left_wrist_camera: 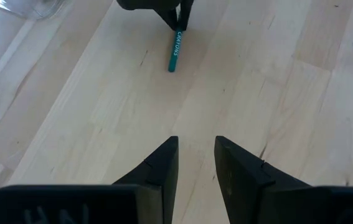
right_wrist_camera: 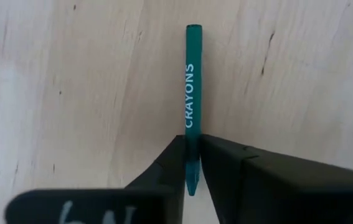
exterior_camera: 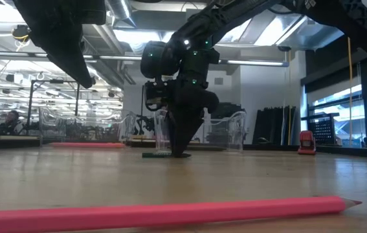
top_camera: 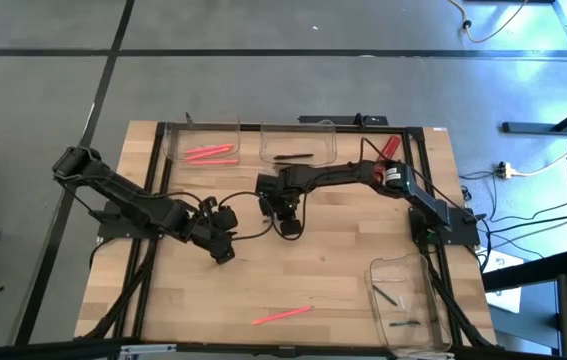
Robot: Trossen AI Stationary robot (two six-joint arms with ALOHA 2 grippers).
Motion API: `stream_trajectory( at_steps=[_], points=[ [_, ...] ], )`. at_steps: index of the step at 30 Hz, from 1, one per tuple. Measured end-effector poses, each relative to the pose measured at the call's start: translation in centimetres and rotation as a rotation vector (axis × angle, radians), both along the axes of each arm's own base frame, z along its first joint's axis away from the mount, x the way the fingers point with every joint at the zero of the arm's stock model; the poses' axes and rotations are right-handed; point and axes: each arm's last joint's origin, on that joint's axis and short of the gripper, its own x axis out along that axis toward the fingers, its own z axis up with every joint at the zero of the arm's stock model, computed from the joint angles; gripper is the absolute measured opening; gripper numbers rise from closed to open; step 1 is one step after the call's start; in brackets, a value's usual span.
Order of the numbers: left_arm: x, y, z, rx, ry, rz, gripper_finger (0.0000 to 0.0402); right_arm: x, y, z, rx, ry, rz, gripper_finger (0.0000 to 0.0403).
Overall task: Sort crayons/erasers/pens/pencils in bins
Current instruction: Put the green crayon into the bottom transparent bin
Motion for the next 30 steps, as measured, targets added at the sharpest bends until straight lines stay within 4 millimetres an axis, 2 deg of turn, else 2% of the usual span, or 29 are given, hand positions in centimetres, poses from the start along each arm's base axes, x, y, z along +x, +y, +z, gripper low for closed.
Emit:
stream_trajectory(
  at_steps=[5, 15, 24, 30],
  points=[
    [0.0, 0.0, 0.0, 0.0, 0.0, 0.0, 0.0096, 0.0, 0.2, 0.0, -0.034, 0.01, 0.0, 0.0072],
    [0.0, 0.0, 0.0, 0.0, 0.0, -0.001, 0.0096, -0.2, 1.0, 0.0, -0.086, 0.032, 0.024, 0.0075],
    [0.0, 0.0, 0.0, 0.0, 0.0, -0.001, 0.0096, -0.1, 1.0, 0.0, -0.09, 0.03, 0.034, 0.0022],
    [0.0, 0.0, 0.0, 0.0, 0.001, -0.001, 0.0096, 0.0, 1.0, 0.0, -0.086, 0.018, 0.014, 0.0039]
  ],
)
